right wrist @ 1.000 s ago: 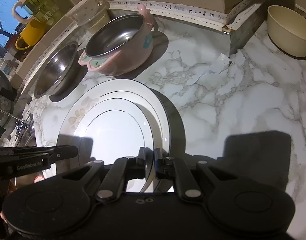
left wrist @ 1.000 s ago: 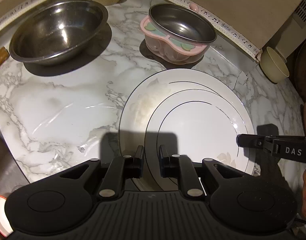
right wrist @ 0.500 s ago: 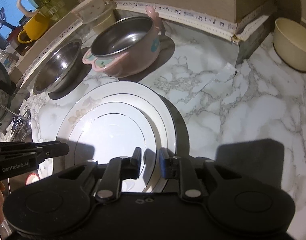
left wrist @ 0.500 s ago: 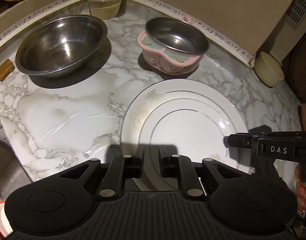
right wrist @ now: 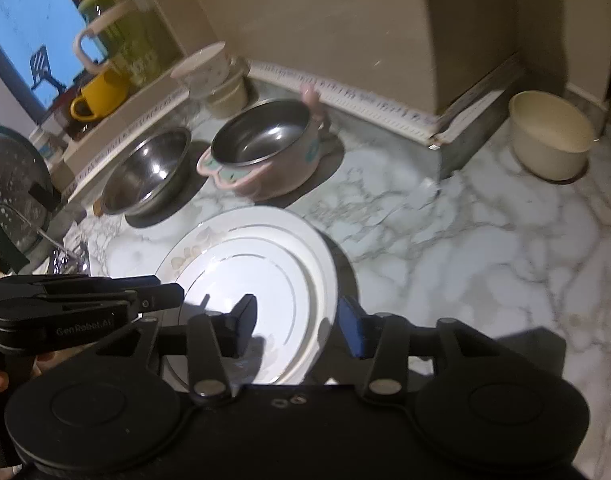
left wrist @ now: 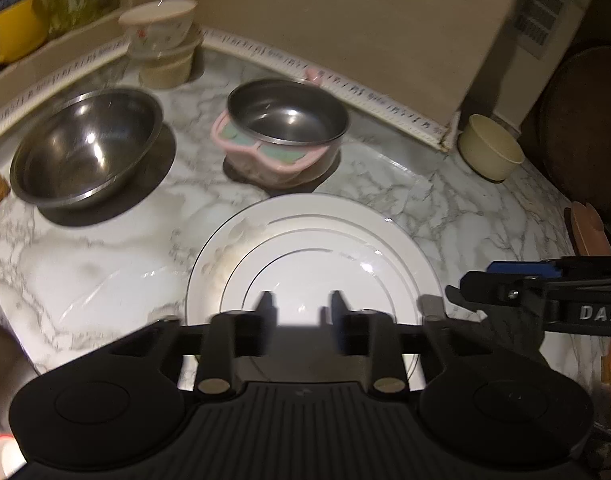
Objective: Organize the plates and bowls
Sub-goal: 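Open both grippers and withdraw from the stacked plates, then move both grippers to the pink bear-shaped plate, then close both grippers on the rim of the pink bear-shaped plate, then lift the pink plate with both grippers toward the white plate stack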
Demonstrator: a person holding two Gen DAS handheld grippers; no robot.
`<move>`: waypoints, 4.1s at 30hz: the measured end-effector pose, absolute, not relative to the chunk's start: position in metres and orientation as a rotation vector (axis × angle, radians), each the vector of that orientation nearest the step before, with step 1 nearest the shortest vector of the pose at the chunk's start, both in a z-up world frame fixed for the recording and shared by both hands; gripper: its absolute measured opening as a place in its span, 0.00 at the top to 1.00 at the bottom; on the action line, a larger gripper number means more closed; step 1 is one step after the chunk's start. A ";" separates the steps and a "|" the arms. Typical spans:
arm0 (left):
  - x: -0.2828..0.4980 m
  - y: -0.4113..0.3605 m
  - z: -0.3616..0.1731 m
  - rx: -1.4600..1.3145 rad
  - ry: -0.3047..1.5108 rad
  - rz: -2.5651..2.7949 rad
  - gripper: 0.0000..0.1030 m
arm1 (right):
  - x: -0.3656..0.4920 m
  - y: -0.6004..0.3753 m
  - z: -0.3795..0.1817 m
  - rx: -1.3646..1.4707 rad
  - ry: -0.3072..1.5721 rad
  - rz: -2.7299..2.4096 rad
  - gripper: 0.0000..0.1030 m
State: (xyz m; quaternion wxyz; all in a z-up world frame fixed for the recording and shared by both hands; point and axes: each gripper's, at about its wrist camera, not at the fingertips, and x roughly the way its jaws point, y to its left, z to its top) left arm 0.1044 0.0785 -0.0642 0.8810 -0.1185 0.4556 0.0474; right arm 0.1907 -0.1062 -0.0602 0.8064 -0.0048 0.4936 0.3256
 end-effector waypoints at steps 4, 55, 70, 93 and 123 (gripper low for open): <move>0.105 0.065 -0.057 -0.205 0.907 0.092 0.35 | 0.187 -0.125 -0.053 -0.002 1.019 0.668 0.46; 0.360 -0.305 -0.091 0.058 0.928 -0.448 0.01 | 0.266 -0.419 -0.118 0.028 1.028 -0.030 0.24; 0.413 -0.344 -0.122 0.006 1.062 -0.496 0.33 | 0.276 -0.448 -0.107 0.001 1.038 -0.058 0.31; 0.398 -0.324 -0.128 0.059 1.088 -0.524 0.87 | 0.290 -0.457 -0.105 0.014 1.032 -0.095 0.37; 0.339 -0.236 -0.101 0.009 1.066 -0.449 0.87 | 0.308 -0.425 -0.109 0.132 1.071 0.027 0.90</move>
